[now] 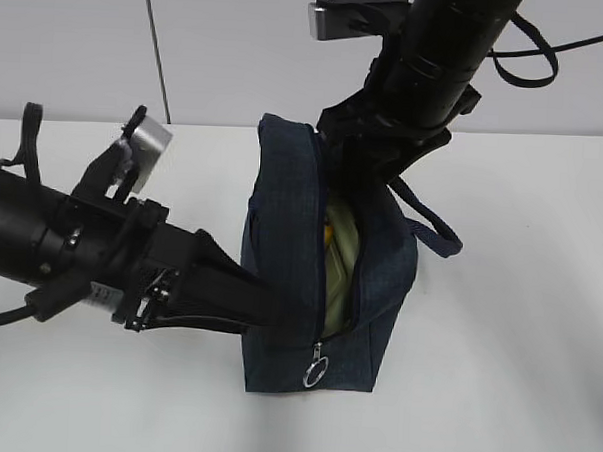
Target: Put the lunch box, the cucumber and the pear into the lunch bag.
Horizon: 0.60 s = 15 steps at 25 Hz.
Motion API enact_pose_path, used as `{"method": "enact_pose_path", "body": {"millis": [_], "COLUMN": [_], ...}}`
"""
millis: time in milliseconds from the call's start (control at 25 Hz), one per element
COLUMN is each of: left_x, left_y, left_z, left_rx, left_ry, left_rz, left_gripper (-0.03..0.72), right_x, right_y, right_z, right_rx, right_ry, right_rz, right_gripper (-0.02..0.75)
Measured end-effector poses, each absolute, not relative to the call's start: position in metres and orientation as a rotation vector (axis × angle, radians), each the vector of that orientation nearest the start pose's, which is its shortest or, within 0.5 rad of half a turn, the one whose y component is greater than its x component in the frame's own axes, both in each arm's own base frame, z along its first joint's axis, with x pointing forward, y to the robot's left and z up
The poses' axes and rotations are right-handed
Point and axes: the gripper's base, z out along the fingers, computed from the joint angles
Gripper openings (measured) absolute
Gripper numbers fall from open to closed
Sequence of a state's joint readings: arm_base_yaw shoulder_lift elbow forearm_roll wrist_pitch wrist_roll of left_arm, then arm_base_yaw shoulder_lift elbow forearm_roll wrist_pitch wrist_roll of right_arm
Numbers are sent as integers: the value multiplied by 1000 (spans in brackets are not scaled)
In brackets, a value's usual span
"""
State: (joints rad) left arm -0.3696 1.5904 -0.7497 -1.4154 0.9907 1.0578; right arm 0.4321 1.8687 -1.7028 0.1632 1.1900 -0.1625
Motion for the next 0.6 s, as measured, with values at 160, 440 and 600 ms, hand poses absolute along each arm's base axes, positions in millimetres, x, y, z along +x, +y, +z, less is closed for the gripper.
{"method": "enact_pose_path", "body": {"millis": [160, 440, 600], "left_x": [223, 213, 206], "left_y": [-167, -164, -162], "left_z": [206, 229, 245], "left_rx": [591, 662, 690], "left_ry": [2471, 2385, 2323], "left_rz": [-1474, -1472, -1457], "left_gripper": [366, 390, 393], "right_x": [358, 357, 355], "right_y": [176, 169, 169], "right_z": [297, 299, 301], "right_rx": [-772, -771, -788], "right_ry": [2745, 2762, 2759], "right_rz": [226, 135, 131], "right_gripper": [372, 395, 396]}}
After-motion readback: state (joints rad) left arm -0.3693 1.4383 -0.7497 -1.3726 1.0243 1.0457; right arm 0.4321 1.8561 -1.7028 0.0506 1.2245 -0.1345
